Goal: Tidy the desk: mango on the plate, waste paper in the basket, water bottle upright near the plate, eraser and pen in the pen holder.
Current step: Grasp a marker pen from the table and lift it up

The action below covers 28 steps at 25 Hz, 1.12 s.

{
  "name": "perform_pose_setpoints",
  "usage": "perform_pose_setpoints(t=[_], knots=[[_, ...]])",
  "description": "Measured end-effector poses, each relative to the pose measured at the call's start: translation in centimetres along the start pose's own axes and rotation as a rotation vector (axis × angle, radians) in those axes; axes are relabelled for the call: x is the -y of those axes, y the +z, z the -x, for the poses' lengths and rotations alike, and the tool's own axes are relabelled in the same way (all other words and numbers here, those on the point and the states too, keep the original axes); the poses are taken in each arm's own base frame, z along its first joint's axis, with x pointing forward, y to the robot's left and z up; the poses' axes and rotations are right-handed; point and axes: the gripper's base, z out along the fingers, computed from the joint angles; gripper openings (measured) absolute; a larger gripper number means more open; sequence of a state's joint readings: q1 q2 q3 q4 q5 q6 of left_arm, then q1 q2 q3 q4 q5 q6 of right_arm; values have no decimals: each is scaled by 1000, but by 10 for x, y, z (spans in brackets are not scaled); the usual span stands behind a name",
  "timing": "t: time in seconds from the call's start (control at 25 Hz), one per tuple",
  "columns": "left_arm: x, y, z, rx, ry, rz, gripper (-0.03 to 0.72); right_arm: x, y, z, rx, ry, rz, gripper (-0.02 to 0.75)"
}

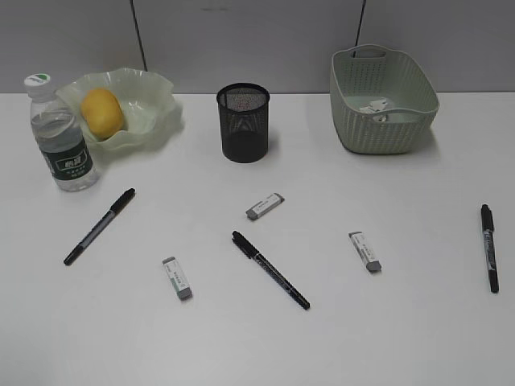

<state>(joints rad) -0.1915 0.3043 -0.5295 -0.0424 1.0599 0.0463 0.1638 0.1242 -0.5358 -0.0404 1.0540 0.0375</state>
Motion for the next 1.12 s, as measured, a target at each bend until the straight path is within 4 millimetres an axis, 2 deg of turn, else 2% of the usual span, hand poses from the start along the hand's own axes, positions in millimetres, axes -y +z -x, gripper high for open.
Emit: perform_pose_setpoints(t=[0.36,0.52,0.8,1.12], knots=[[0,-9,-5,60,2,2,512,0,1,4,38,0,2,448],[1,-15,-10,108,4,3,512,-1,15,14,-13,-3,2,448],[1,-23,-16,169,6,4,511,-4,72,40,-226,30,-5,448],[2,-33,-25,246,9,6,495,-6,162,76,-499,124,-56,448]])
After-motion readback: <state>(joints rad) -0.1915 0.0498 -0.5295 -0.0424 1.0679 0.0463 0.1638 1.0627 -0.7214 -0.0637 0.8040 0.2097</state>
